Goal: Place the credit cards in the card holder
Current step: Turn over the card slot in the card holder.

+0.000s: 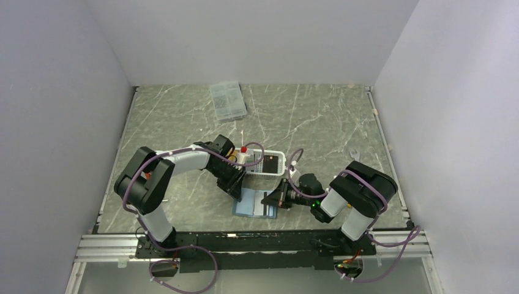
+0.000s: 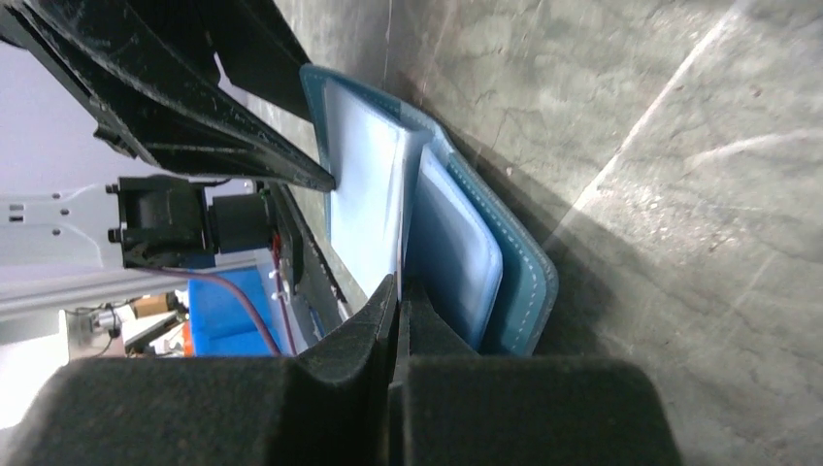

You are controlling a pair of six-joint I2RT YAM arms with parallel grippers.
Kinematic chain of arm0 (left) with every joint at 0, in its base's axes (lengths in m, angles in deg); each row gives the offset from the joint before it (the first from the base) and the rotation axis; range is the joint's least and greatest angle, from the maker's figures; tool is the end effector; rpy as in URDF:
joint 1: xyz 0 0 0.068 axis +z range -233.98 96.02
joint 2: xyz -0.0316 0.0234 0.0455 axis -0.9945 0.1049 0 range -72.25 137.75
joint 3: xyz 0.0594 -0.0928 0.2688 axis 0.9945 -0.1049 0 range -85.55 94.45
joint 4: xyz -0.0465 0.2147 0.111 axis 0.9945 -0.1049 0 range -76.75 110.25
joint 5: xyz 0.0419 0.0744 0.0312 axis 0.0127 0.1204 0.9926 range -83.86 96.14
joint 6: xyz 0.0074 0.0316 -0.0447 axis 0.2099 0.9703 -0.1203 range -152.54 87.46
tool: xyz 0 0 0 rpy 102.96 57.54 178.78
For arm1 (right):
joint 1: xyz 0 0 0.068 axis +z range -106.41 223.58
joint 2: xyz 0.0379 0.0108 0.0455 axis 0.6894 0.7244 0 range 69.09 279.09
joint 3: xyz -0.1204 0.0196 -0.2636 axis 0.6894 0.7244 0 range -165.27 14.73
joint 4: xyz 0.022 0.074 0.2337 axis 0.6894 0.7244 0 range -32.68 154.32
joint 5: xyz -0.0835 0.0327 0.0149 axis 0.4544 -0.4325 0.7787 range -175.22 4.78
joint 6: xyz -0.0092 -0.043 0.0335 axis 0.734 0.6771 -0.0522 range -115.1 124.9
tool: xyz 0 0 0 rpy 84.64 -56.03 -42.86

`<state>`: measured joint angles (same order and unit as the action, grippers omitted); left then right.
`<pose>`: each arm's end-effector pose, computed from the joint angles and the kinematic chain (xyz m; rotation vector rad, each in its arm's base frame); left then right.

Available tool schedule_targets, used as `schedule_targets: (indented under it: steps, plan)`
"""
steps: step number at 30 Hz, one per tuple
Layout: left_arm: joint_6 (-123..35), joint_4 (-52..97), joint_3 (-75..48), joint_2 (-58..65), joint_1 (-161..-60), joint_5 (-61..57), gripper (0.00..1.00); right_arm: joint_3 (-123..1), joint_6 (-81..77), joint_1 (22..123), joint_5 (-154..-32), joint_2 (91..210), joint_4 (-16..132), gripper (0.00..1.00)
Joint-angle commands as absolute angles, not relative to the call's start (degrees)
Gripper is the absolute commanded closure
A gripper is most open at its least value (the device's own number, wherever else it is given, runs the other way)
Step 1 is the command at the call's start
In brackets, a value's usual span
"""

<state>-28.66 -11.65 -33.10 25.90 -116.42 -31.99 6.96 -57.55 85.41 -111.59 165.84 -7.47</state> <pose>0.2279 -0.1724 0.1700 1.0133 2.7376 -1.0552 0.1494 0.1562 0.1221 0.0692 2.3436 1.5176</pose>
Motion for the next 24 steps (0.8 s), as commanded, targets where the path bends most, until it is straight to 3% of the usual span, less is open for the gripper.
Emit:
schedule_targets:
  steps: [1, 9, 17, 24]
  plan:
    - [-27.6, -11.0, -33.5, 27.2, -117.3, -31.8, 0.58, 6.6, -58.0, 85.6, -105.9, 166.2, -11.4, 1.00]
    - [-28.0, -11.3, -33.3, 28.7, -117.3, -32.8, 0.57, 7.7, -59.7, 87.3, -101.2, 166.7, -14.2, 1.00]
    - [-28.4, -11.4, -33.5, 27.9, -117.3, -32.4, 0.57, 11.7, -62.2, 87.4, -101.3, 169.7, -26.1, 1.00]
    - [-29.4, -10.9, -33.6, 29.4, -117.2, -33.8, 0.58, 13.1, -61.4, 87.4, -99.3, 163.7, -22.2, 1.00]
